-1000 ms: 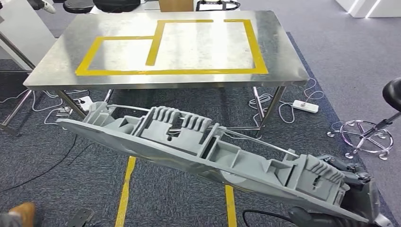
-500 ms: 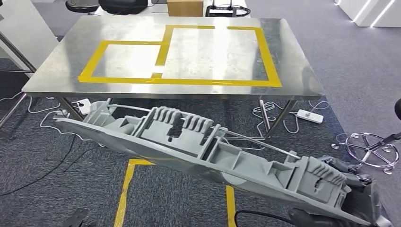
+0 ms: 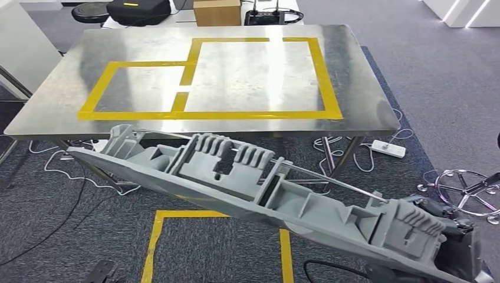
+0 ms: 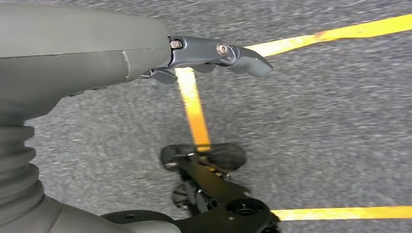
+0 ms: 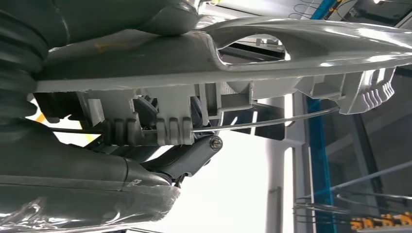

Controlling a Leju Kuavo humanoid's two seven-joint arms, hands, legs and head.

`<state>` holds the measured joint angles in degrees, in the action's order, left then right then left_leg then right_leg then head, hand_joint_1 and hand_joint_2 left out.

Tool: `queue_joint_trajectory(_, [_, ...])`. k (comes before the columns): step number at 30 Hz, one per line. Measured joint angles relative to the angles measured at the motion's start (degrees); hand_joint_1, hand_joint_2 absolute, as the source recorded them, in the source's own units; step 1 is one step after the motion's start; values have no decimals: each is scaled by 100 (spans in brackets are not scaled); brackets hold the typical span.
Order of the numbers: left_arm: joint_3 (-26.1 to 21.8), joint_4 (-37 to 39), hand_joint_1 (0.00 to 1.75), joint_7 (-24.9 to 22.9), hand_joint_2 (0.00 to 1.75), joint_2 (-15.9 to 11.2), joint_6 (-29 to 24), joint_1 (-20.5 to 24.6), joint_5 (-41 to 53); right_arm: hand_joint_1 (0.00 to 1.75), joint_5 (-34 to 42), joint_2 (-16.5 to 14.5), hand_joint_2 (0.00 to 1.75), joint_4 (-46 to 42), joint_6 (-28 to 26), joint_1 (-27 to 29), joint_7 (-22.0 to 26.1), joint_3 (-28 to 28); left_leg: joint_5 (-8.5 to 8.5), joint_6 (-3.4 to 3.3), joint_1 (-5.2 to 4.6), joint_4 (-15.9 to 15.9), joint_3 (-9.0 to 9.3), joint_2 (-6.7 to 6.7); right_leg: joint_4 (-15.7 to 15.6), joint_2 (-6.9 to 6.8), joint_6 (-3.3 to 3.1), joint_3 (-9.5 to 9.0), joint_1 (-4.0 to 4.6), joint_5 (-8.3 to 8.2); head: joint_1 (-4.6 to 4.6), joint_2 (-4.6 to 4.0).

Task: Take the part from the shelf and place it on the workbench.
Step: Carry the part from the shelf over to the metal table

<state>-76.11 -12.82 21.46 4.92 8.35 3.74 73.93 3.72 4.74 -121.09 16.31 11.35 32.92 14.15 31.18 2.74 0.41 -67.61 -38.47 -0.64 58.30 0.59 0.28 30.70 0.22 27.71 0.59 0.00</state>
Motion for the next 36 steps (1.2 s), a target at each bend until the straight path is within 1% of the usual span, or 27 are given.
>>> queue_joint_trajectory(1, [0, 1, 0, 0, 175, 2, 0, -5, 0, 175, 2, 0, 175, -4, 0, -4, 4, -1, -338, 4, 12, 380, 43, 13, 17, 2, 24, -78, 8, 74, -5, 0])
queue_joint_trajectory(2, [0, 1, 0, 0, 175, 5, 0, -7, -1, 175, 4, 0, 175, -10, -1, -5, 8, -2, -582, -17, 18, 662, 78, 30, 17, 6, 53, -114, 18, 141, -13, 1])
queue_joint_trajectory(3, [0, 2, 0, 0, 175, 9, 0, -11, -1, 175, 3, 1, 175, -17, -1, -7, 9, -3, -728, -47, 19, 845, 91, 44, 15, 12, 87, -142, 26, 201, -16, 1])
queue_joint_trajectory(6, [0, 4, 0, 1, 175, 19, -1, -7, -2, 175, -2, 2, 175, -42, -2, -9, 11, -7, -715, -181, 17, 923, 169, 42, 24, 12, 196, -252, 23, 305, -2, 2])
queue_joint_trajectory(7, [0, 4, 0, 1, 175, 19, -1, -5, -2, 175, -3, 2, 175, -46, -2, -13, 12, -8, -687, -222, 22, 922, 231, 35, 133, 4, 228, -239, 20, 329, 6, 2])
queue_joint_trajectory(8, [0, 4, 0, 2, 175, 14, -2, -2, -3, 175, -1, 3, 175, -51, -2, -18, 14, -10, -651, -261, 25, 920, 303, 29, 367, -3, 255, -132, 16, 382, 19, 2])
queue_joint_trajectory(9, [0, 4, 0, 2, 175, 8, -2, 1, -4, 175, 1, 3, 175, -55, -2, -19, 16, -11, -600, -288, 22, 923, 368, 29, 723, -9, 278, 71, 14, 467, 30, 2])
queue_joint_trajectory(11, [0, 4, 0, 2, 175, -8, -3, 5, -7, 175, 2, 5, 175, -55, -2, -18, 20, -14, -488, -313, 13, 923, 487, 28, 1479, -12, 296, 612, 13, 751, 44, 2])
queue_joint_trajectory(12, [0, 4, 0, 2, 175, -11, -4, 3, -7, 175, 0, 6, 175, -55, -2, -15, 20, -16, -426, -317, 8, 923, 556, 24, 1670, -11, 291, 816, 14, 865, 44, 2])
queue_joint_trajectory(13, [0, 4, 0, 2, 175, -12, -4, -1, -7, 175, -2, 7, 175, -55, -2, -14, 20, -17, -362, -318, 4, 923, 639, 17, 1671, -11, 278, 927, 19, 887, 44, 1])
queue_joint_trajectory(14, [0, 4, 0, 2, 175, -11, -4, -2, -7, 175, -3, 8, 175, -55, -2, -14, 22, -20, -293, -316, 3, 923, 733, 7, 1475, -11, 259, 945, 24, 768, 46, 1])
queue_joint_trajectory(15, [0, 4, 0, 2, 175, -9, -4, -3, -7, 175, -5, 9, 175, -56, -2, -15, 26, -23, -222, -308, 3, 927, 823, -1, 1130, -13, 235, 891, 29, 506, 46, 1])
queue_joint_trajectory(17, [0, 4, 0, 2, 175, -2, -1, 1, -7, 175, -13, 11, 175, -56, -3, -16, 40, -36, -96, -273, -5, 938, 973, -17, 443, -19, 183, 764, 46, -142, 54, 0])
queue_joint_trajectory(18, [0, 4, 0, 2, 175, 1, 1, 3, -7, 175, -18, 13, 175, -62, -3, -17, 46, -44, -57, -243, -9, 961, 1005, -23, 254, -20, 150, 722, 57, -352, 56, 1])
queue_joint_trajectory(19, [0, 4, 0, 2, 175, 3, 2, 5, -8, 175, -23, 15, 175, -73, -4, -17, 52, -53, -43, -210, -14, 973, 1032, -28, 178, -20, 117, 710, 67, -442, 59, 1])
queue_joint_trajectory(21, [0, 4, 0, 2, 175, 5, 3, 10, -10, 175, -32, 18, 175, -100, -7, -18, 57, -69, -60, -148, -18, 957, 1042, -29, 125, -13, 56, 636, 64, -422, 54, 2])
queue_joint_trajectory(22, [0, 4, 0, 2, 175, 10, 5, 16, -12, 175, -36, 20, 175, -110, -8, -19, 57, -79, -87, -125, -21, 830, 995, -24, 82, -12, 34, 584, 53, -407, 50, 1])
queue_joint_trajectory(24, [0, 4, 0, 2, 175, 21, 10, 29, -20, 175, -39, 21, 175, -120, -11, -24, 56, -94, -38, -90, -22, 305, 685, -13, 11, -15, -3, 463, 34, -363, 38, 1])
queue_joint_trajectory(26, [0, 4, 0, 2, 175, 25, 13, 20, -32, 175, -40, 22, 175, -120, -8, -26, 54, -100, 250, -58, -23, -341, 217, -10, -11, -14, -33, 363, 35, -281, 30, 1])
queue_joint_trajectory(27, [-1, 4, 0, 2, 175, 25, 13, 12, -37, 175, -42, 22, 175, -120, -4, -22, 53, -101, 402, -43, -21, -524, 28, -9, -12, -11, -38, 305, 34, -229, 29, 1])
queue_joint_trajectory(28, [-1, 4, 0, 2, 175, 24, 13, 5, -39, 175, -44, 22, 175, -120, 0, -19, 51, -101, 464, -30, -17, -556, -90, -9, -12, -7, -40, 235, 31, -172, 28, 0])
queue_joint_trajectory(29, [-2, 4, 0, 2, 175, 24, 13, 2, -40, 175, -46, 22, 175, -120, 4, -18, 50, -101, 383, -17, -10, -421, -124, -8, -12, -4, -34, 154, 26, -113, 28, 0])
queue_joint_trajectory(30, [-2, 4, 0, 2, 175, 24, 13, 1, -40, 175, -46, 22, 175, -120, 6, -18, 50, -101, 157, -3, 1, -148, -81, -5, -12, -2, -21, 67, 20, -50, 27, 0])
queue_joint_trajectory(31, [-2, 4, 0, 2, 175, 28, 13, -2, -40, 175, -46, 22, 175, -120, 7, -20, 50, -102, -178, 12, 19, 204, -6, 1, -11, -1, 2, 1, 20, 14, 24, 0])
queue_joint_trajectory(33, [-2, 7, 0, 1, 175, 38, 13, -1, -40, 175, -47, 22, 175, -122, 5, -21, 49, -103, -636, -24, 31, 763, 111, 25, 0, 12, 61, -83, 29, 140, 12, 1])
queue_joint_trajectory(34, [-2, 8, 0, 1, 175, 43, 13, -1, -40, 175, -49, 22, 175, -125, 6, -22, 48, -103, -726, -62, 30, 895, 130, 31, 9, 19, 100, -108, 34, 179, 6, 1])
queue_joint_trajectory(36, [-2, 8, 0, 0, 175, 47, 13, 2, -40, 175, -52, 22, 175, -129, 6, -22, 44, -103, -698, -164, 22, 935, 179, 20, -4, 25, 174, -170, 28, 235, 17, 1])
